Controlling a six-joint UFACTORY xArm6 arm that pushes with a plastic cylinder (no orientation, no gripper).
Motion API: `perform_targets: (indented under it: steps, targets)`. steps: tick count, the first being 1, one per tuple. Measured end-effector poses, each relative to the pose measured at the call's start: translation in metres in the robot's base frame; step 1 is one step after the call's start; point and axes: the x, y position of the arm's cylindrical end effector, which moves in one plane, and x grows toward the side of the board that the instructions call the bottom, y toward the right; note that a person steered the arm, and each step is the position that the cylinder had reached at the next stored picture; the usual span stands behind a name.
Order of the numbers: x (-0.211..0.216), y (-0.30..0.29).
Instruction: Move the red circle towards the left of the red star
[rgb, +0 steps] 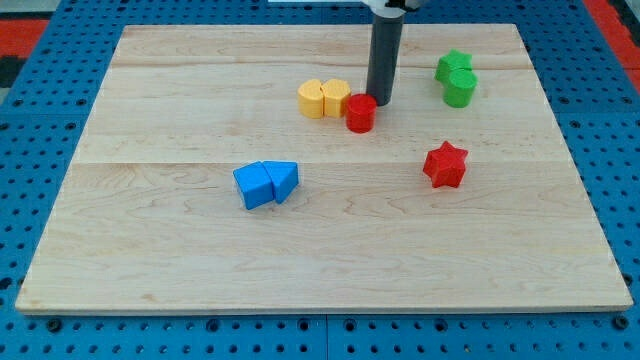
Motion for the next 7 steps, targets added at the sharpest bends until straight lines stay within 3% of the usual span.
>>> perform_targets:
  steps: [1,3,5,7]
  targets:
    - [-0.004,-0.02]
    - [0.047,-0.025]
    - [0.07,-0.099]
    - [0.086,-0.095]
